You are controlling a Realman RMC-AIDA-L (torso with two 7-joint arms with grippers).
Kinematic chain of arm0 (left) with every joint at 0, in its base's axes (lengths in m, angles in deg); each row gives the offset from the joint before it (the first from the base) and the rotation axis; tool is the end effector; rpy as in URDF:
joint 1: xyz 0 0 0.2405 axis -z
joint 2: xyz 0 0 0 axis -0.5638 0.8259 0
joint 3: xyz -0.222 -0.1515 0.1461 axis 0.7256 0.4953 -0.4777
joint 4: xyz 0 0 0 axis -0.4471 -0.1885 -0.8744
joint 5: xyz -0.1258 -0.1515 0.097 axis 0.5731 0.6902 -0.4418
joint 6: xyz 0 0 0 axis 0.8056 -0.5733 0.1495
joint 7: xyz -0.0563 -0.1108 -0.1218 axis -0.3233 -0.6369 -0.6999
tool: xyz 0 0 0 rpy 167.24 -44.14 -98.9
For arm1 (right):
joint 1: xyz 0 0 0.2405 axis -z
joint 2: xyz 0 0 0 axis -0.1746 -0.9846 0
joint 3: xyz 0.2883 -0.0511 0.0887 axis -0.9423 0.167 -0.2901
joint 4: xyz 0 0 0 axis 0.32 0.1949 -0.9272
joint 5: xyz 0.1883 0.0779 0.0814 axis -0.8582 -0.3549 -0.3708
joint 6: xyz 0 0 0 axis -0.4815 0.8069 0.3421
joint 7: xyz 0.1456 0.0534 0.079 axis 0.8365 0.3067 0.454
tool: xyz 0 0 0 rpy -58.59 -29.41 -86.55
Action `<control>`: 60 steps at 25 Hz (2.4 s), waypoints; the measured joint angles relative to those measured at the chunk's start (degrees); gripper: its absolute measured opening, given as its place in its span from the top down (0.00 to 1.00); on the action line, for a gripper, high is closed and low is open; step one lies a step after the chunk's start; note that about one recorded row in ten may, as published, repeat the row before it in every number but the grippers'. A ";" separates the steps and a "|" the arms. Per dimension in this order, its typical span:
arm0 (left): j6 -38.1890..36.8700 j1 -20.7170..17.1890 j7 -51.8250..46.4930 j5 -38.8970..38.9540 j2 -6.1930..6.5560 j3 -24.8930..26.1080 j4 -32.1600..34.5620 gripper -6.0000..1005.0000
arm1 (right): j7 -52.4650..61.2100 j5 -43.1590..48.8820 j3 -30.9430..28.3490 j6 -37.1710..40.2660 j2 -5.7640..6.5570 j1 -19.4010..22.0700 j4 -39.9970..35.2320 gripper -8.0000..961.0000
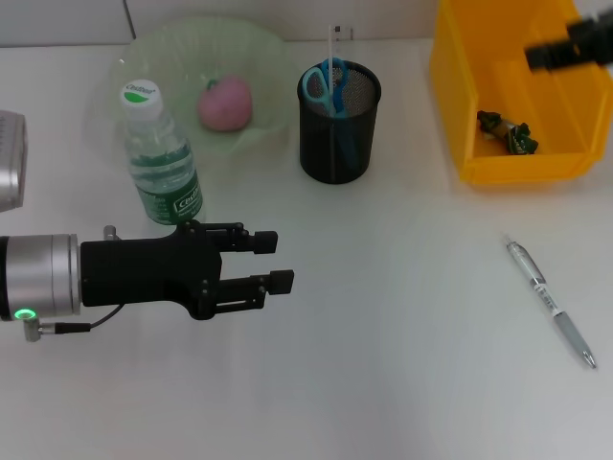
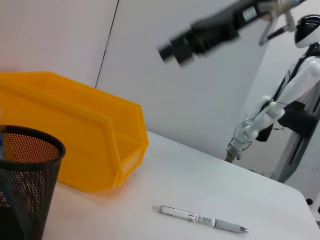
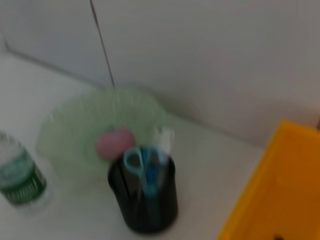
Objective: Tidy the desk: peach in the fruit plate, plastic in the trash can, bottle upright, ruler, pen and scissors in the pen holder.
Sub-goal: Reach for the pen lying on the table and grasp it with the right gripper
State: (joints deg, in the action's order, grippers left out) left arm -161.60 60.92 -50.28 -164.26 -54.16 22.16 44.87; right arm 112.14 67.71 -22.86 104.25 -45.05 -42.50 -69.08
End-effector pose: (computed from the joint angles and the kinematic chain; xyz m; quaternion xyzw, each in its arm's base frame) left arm -0.2921 0.3289 -0.0768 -0.9438 -0.1998 -0.2605 0.0386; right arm 0.1864 0.4000 0.0863 -0.8921 0.3390 0.0240 0.2979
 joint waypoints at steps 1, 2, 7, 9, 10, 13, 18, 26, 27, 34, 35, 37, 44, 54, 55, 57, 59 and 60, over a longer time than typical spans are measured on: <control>0.00 0.00 0.00 0.00 0.00 0.00 0.00 0.42 | 0.93 3.05 0.10 3.41 -0.12 -0.74 -0.94 0.33; -0.23 0.12 -0.06 0.00 0.06 -0.10 0.00 0.42 | 1.59 5.49 0.27 6.10 -0.25 -1.20 -1.55 0.33; -1.44 0.37 -0.15 -2.55 0.19 -0.21 0.70 0.42 | 5.43 15.24 3.95 10.68 -1.12 -0.53 -0.42 0.33; -1.39 0.54 -0.28 -4.63 0.06 0.05 1.33 0.42 | 6.76 15.83 5.83 10.94 -1.23 0.33 1.65 0.33; -1.34 0.69 -0.34 -5.31 0.00 0.14 1.53 0.42 | 7.43 15.89 6.81 10.94 -1.26 0.73 2.73 0.33; -1.33 1.19 -0.56 -6.72 -0.02 0.22 1.71 0.42 | 8.93 15.99 9.95 9.62 -1.37 2.02 6.32 0.33; -1.46 1.35 -0.58 -7.13 0.04 0.32 2.37 0.42 | 10.20 16.02 12.90 6.43 -1.51 3.58 10.45 0.34; -1.15 1.32 -0.55 -7.33 0.00 -0.08 2.65 0.42 | 10.90 16.42 17.56 1.09 -1.62 5.96 14.97 0.49; -1.05 1.28 -0.44 -7.35 -0.01 -0.08 2.65 0.42 | 11.00 16.57 18.03 0.06 -1.66 6.25 15.74 0.50; -0.93 1.22 -0.19 -7.39 -0.04 0.00 2.55 0.42 | 11.66 16.71 20.58 -2.92 -1.69 6.57 18.53 0.55; -0.89 1.19 -0.17 -7.39 -0.07 0.02 2.55 0.42 | 11.74 16.71 21.31 -3.84 -1.68 6.63 19.36 0.55; -0.83 1.16 -0.13 -7.39 -0.10 0.13 2.55 0.42 | 11.74 16.72 21.68 -4.15 -1.68 6.67 19.65 0.56; -0.79 1.22 -0.41 -7.39 -0.12 0.33 2.58 0.42 | 11.82 16.77 22.54 -3.77 -1.64 6.97 19.67 0.56; -0.54 1.35 -0.49 -7.38 -0.12 0.44 2.65 0.42 | 12.26 16.94 24.01 -3.40 -1.63 7.40 19.72 0.64; -0.51 1.35 -0.46 -7.38 -0.13 0.44 2.65 0.42 | 12.29 17.03 24.03 -3.40 -1.64 7.41 19.81 0.65; -0.43 1.35 -0.38 -7.38 -0.13 0.45 2.65 0.42 | 12.30 17.43 24.02 -3.48 -1.64 7.41 20.00 0.67; -0.35 1.35 -0.31 -7.38 -0.13 0.44 2.65 0.42 | 12.31 17.63 24.02 -3.69 -1.66 7.41 20.18 0.68; -0.29 1.35 -0.25 -7.38 -0.12 0.45 2.65 0.42 | 12.31 17.65 24.02 -3.77 -1.66 7.41 20.25 0.68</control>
State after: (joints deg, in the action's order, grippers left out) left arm -161.88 62.27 -50.53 -171.64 -54.29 22.60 47.52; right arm 124.45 85.36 1.16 100.47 -46.71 -35.10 -48.84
